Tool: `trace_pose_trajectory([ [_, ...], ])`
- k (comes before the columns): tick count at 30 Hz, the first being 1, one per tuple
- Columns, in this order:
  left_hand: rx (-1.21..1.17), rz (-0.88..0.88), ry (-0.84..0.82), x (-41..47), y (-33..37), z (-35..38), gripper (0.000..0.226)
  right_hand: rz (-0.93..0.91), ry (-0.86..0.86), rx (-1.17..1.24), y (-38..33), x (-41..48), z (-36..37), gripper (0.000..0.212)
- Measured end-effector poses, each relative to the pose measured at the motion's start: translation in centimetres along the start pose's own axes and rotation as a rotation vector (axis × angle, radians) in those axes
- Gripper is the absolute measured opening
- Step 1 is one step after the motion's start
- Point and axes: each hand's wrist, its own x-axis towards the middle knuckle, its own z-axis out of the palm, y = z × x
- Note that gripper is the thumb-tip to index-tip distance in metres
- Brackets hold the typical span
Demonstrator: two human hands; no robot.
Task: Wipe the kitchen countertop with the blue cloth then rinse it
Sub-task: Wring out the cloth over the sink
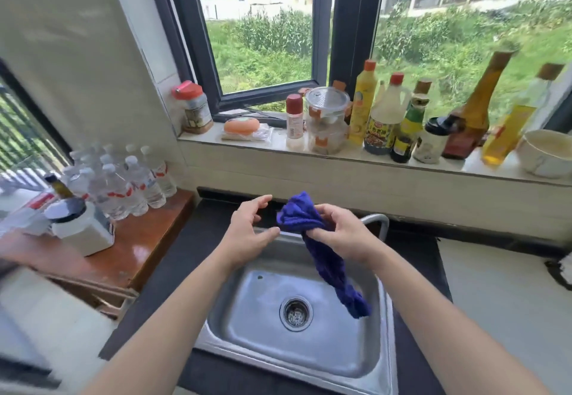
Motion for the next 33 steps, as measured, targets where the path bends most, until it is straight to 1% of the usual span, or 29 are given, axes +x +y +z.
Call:
trace_pose_trajectory([
  [2,-0.030,-0.038,-0.033,-1.6,0.3,0.0,0.091,-0.022,-0.171,0.040,-0.4,-0.5,0.3,0.030],
  [3,-0.080,-0.069,-0.052,-2.6,0.4,-0.2,0.093,-0.040,-0.235,0.039,-0.6,-0.6,0.6,0.030],
  [4,-0.144,-0.094,-0.060,-3.6,0.5,-0.5,0.088,-0.070,-0.273,0.023,-0.9,-0.7,1.1,0.029],
  [5,-0.192,-0.103,-0.044,-4.7,0.6,-0.9,0.076,-0.105,-0.284,-0.010,-1.3,-0.8,1.6,0.028],
  [7,-0.184,-0.098,0.066,-6.8,0.6,-2.2,0.046,-0.139,-0.255,-0.064,-1.9,-0.8,2.8,0.025],
  [8,-0.159,-0.100,0.135,-7.7,0.6,-3.1,0.035,-0.134,-0.234,-0.092,-2.2,-0.7,3.4,0.026],
  [9,-0.137,-0.107,0.195,-8.7,0.5,-4.1,0.031,-0.119,-0.233,-0.123,-2.6,-0.7,3.9,0.027],
  [10,-0.122,-0.110,0.245,-9.7,0.5,-5.2,0.030,-0.096,-0.268,-0.160,-2.8,-0.5,4.6,0.027],
  [12,-0.039,-0.102,0.342,-11.6,0.6,-7.6,0.026,-0.057,-0.439,-0.201,-3.2,-0.2,6.5,0.027],
  [14,0.054,-0.107,0.441,-13.8,0.7,-10.1,0.021,-0.080,-0.583,-0.275,-3.7,0.3,9.1,0.028],
  [16,0.068,-0.132,0.553,-16.6,0.4,-13.3,0.024,-0.169,-0.615,-0.420,-4.7,0.8,12.2,0.035],
  [18,0.087,-0.152,0.639,-20.2,-0.6,-16.9,0.030,-0.244,-0.576,-0.504,-6.3,1.0,15.8,0.041],
  [19,0.118,-0.163,0.665,-22.2,-1.1,-18.7,0.033,-0.275,-0.542,-0.511,-7.4,0.9,17.9,0.040],
  [22,0.226,-0.264,0.708,-29.1,-3.8,-23.6,0.039,-0.400,-0.473,-0.436,-11.7,-1.0,25.8,0.026],
  [25,0.226,-0.436,0.722,-37.2,-7.0,-28.4,0.043,-0.536,-0.514,-0.303,-17.2,-4.5,35.0,0.013],
  [26,0.209,-0.460,0.730,-40.0,-7.9,-30.0,0.043,-0.568,-0.542,-0.267,-19.2,-5.8,38.0,0.010],
  [28,0.166,-0.437,0.738,-45.2,-9.3,-33.3,0.048,-0.630,-0.599,-0.241,-22.7,-8.1,43.7,0.012],
  [31,0.053,-0.383,0.732,-51.1,-10.2,-38.0,0.077,-0.733,-0.659,-0.269,-27.4,-10.8,51.4,0.018],
  [32,0.039,-0.375,0.735,-52.5,-10.3,-39.4,0.083,-0.771,-0.673,-0.272,-28.8,-11.5,53.5,0.019],
  [33,0.047,-0.374,0.742,-53.7,-10.4,-40.7,0.086,-0.803,-0.689,-0.275,-30.0,-12.1,55.4,0.020],
])
